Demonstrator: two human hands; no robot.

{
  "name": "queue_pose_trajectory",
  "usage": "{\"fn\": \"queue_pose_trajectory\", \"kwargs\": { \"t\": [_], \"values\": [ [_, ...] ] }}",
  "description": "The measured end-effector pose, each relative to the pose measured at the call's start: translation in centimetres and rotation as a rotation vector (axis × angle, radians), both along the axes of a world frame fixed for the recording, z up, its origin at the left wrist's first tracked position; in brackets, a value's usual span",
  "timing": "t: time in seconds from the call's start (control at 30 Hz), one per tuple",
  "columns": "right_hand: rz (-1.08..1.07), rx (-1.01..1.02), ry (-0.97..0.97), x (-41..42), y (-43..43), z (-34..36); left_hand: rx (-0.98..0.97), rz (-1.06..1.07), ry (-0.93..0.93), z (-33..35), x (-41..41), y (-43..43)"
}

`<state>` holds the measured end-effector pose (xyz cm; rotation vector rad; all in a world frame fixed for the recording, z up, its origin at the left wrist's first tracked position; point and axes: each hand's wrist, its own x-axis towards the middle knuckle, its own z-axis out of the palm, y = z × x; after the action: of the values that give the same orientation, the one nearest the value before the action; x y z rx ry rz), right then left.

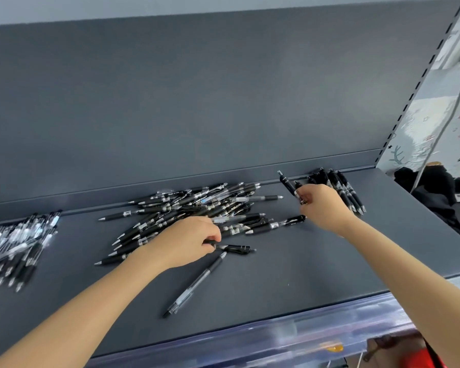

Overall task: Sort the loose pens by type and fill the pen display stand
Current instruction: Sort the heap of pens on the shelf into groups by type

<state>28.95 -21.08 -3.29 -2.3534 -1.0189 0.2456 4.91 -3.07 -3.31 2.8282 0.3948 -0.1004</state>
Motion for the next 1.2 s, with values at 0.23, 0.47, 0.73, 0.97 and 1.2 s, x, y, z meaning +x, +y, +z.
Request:
{"fn": "queue_pose_trajectory", "kwargs": {
  "t": [0.23, 0.47, 0.73, 0.97, 1.2],
  "values": [
    [-0.070, 0.171, 0.191, -2.9, -0.4, -0.3, 0.048, -0.022, 0.053, -1.4, 0.4, -0.5],
    [-0.294, 0.298, 0.348, -2.4, -1.3, -1.2, -0.070, 0.095, -0.039, -0.8, -0.3, -0.1],
    [-0.428, 0.379, 0.396, -2.1, -2.6, -1.8, -0.186, 0.089, -0.165, 0.0, 4.3, -2.8],
    [-0.452, 0.377, 0.358, -1.3, -3.8, -1.5, -0.148, 0.111, -0.082, -0.6, 11.2, -5.9],
    [-0.461, 0.372, 0.360, 0.8, -5.7, -1.3, -0.014, 0.150, 0.051, -1.2, 14.7, -6.7]
  ]
}}
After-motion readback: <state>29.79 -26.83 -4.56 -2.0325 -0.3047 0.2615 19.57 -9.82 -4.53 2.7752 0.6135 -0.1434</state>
